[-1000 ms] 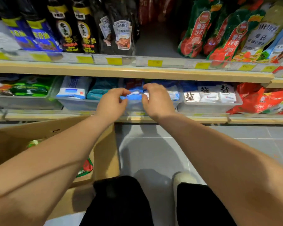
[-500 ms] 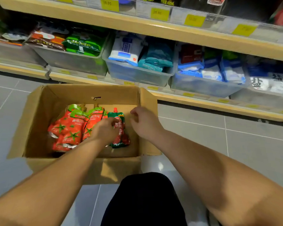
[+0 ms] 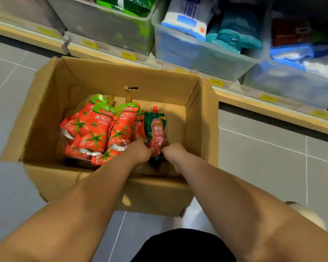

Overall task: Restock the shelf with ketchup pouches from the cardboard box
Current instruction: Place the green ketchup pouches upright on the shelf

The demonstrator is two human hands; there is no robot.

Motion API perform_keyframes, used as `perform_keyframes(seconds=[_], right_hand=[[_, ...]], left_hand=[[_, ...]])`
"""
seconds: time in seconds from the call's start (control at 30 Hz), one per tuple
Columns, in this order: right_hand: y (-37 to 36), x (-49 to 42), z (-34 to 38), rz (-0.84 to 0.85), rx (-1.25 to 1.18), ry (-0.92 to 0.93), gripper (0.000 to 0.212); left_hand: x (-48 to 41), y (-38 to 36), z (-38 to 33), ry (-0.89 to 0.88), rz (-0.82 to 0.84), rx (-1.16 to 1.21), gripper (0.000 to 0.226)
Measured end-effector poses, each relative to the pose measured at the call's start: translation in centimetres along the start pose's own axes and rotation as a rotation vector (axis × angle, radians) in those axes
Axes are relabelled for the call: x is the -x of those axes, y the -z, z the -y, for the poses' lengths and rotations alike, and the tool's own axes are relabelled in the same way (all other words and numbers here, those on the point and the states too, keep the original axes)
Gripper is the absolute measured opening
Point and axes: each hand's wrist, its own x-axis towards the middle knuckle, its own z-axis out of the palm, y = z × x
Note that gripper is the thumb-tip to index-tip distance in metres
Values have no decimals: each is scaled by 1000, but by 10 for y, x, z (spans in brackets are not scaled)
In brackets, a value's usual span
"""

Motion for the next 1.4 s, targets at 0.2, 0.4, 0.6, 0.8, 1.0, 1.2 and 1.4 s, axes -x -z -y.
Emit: perform_keyframes(seconds=[0.2,0.4,0.6,0.8,1.0,1.2,1.4], right_hand=[[-9,-21,0,-45,-80,-49,29],[-7,-27,1,-64,-212,-73,32],[2,-21,3,38,-290,-127,41],[19,1,7,55,-131,-72,45],[51,46,21,-4,-149,126,39],[104,96,37,-131,-117,306,48],[184,144,33,-380,-93,515,42]], left_hand=[[-19,-9,1,69,0,192,42],[-28,-8,6,102,-7,280,44],[-24,-8,1,193,23,418,47],[-3,2,-10,95,-6,483,36],[37,32,-45,-106,-115,376,50],[73,54,-102,-215,-92,378,39],[113,39,-187,-430,-165,450,41]])
